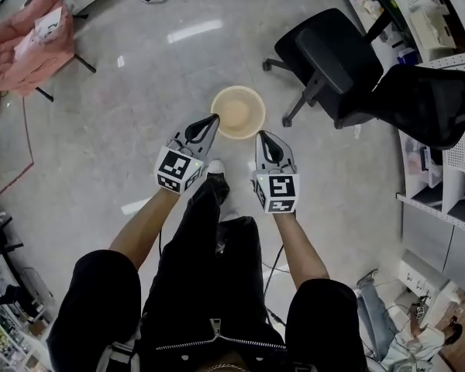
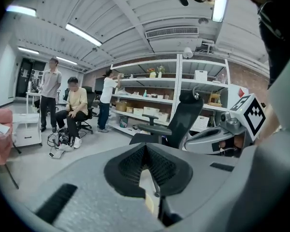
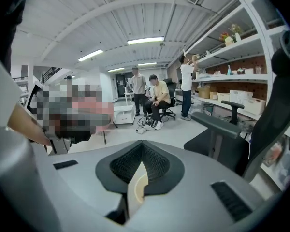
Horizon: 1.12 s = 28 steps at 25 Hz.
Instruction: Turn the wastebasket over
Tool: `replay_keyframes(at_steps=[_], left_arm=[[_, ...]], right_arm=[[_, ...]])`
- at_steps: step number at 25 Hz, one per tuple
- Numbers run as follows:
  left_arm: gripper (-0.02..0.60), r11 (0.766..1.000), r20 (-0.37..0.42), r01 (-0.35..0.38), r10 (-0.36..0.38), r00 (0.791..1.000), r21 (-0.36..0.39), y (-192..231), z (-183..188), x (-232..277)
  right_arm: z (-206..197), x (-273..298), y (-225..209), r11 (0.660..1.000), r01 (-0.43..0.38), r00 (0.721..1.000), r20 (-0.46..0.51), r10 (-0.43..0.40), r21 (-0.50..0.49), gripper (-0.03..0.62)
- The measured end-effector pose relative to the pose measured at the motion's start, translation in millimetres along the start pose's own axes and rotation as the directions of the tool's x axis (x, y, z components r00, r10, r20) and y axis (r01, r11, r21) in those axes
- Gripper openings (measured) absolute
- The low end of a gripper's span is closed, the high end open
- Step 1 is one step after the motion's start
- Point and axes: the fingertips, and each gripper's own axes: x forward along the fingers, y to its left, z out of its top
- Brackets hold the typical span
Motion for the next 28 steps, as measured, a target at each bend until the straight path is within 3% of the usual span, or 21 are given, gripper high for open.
replay_keyframes(at_steps=[7,19,28], left_arm=[[0.003,0.999,0.031,-0.046,0.047,0.998,-0.019,-49,65,-51],[0.003,1.000,0.044,-0.021,0.021,0.999,0.008,-140,114,-109],[0.004,0.997,0.069,-0.063,0.060,0.996,0.040,-208,129,-156]], right_arm=[[47,-72,31,1.000,-0.007,0.999,0.047,0.007,-0.001,0.011],[80,-191,60,1.000,-0.007,0.991,0.131,0.010,-0.022,0.009],[91,-259,76,0.998,-0.036,0.984,0.171,0.043,-0.047,0.009]])
